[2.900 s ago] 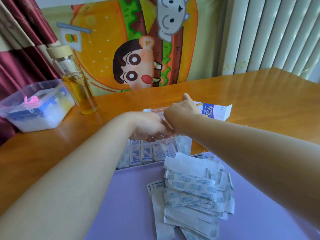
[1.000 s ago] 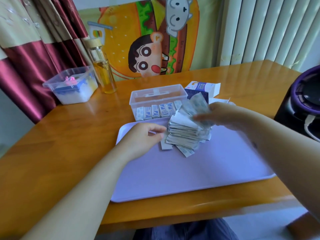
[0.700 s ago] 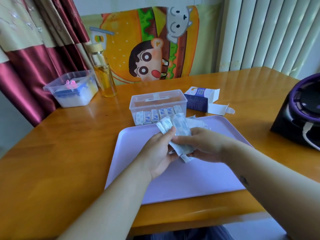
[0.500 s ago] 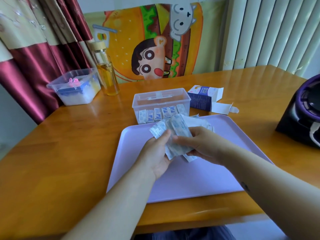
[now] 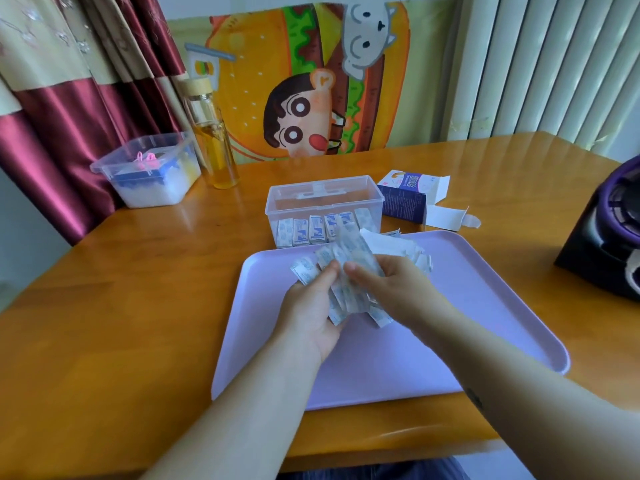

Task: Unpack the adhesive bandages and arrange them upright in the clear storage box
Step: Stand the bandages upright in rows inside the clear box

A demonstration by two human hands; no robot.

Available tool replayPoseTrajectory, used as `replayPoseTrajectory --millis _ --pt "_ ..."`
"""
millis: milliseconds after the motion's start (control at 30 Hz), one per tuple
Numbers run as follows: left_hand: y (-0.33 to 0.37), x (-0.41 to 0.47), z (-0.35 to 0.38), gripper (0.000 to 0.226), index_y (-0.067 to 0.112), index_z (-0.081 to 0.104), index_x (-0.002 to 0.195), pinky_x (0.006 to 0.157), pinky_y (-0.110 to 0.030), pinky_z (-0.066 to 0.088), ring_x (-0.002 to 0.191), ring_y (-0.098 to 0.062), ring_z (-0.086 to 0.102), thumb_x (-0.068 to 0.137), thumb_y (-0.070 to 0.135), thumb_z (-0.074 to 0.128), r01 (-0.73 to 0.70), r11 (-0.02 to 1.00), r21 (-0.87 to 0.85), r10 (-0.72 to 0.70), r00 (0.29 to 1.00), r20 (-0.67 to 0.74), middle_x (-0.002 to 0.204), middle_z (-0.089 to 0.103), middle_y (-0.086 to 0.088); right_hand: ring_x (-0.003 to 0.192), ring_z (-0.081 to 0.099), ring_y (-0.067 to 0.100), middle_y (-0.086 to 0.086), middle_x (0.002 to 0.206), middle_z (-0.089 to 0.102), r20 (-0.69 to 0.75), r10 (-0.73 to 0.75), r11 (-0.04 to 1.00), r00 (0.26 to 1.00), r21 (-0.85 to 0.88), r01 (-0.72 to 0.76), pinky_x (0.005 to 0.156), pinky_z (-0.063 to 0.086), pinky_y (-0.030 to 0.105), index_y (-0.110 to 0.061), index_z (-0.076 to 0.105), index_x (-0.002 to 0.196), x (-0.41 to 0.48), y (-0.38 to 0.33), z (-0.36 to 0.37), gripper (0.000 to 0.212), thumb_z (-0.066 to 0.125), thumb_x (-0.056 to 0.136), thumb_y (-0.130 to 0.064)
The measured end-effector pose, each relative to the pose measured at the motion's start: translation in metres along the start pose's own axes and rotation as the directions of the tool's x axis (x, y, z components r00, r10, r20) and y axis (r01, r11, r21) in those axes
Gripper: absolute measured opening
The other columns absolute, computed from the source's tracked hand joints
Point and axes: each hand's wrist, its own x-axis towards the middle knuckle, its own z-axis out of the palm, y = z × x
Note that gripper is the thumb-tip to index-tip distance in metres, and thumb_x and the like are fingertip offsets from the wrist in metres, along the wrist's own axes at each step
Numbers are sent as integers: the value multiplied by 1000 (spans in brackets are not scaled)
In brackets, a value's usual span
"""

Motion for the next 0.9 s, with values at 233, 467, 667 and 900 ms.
replayPoseTrajectory --millis 233,467,667,900 --pt "-5 -5 6 13 12 64 99 51 -20 51 61 -14 66 93 20 56 4 1000 -23 -5 998 -61 81 69 -4 56 38 15 -2 61 43 -24 -22 985 999 -172 18 57 31 28 -15 40 69 1 11 13 34 40 98 -34" --pt "-6 -13 16 38 10 63 87 60 -27 51 64 -20 66 94 44 48 -20 1000 -14 19 992 -124 68 70 -5 54 56 0 -1 79 62 -30 113 953 993 287 -100 41 37 10 -15 59 110 2 10 20 19 57 92 -20" --pt "-3 -16 10 25 14 64 103 70 -28 50 84 -18 67 95 32 50 97 995 -20 -96 995 30 84 71 -4 77 66 11 2 80 70 -133 -101 982 986 148 121 74 52 28 -26 69 93 -5 12 29 11 60 88 -22" --pt "4 -21 7 23 13 65 87 70 -28 53 73 -16 67 96 25 46 161 970 -181 -152 986 61 80 69 -4 86 60 9 -7 88 66 -162 -371 914 914 -238 329 78 49 31 -33 66 106 -8 13 32 21 51 93 -30"
